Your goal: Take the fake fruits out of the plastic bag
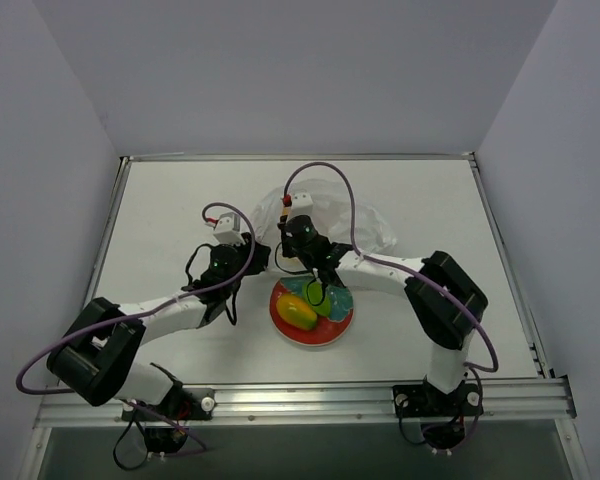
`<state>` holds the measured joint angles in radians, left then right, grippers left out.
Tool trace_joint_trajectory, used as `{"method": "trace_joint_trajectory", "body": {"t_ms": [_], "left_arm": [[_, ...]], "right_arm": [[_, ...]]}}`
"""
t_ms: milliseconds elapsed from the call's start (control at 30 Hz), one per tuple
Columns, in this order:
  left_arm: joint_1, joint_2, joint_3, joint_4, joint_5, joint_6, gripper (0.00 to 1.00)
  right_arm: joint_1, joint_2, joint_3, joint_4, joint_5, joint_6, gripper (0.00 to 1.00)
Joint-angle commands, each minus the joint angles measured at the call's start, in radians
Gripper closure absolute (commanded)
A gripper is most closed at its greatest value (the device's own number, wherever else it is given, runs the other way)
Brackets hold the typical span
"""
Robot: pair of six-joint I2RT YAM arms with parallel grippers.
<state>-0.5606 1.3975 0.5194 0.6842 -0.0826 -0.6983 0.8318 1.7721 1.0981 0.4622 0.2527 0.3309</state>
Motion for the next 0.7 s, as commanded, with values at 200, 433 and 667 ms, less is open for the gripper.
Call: {"method": "trace_joint_trajectory", "body": {"t_ms": [200,433,667], "left_arm": [[0.014,0.05,0.229,-0.224,-0.003,0.089,0.27],[0.013,0.193,0.425,-0.382,-0.019,0.154,0.06],[0.011,0.359,0.576,-0.479,-0.111,0.232,0.05]], "right_arm": [[-0.075,0.079,0.083,0.119,-0.122,0.016,0.93],[-0.114,-0.048,-0.126,0.211,-0.162,0.143,0.95],[-0.089,-0.094,-0.283,0.239,-0.158,0.203,0.95]]}}
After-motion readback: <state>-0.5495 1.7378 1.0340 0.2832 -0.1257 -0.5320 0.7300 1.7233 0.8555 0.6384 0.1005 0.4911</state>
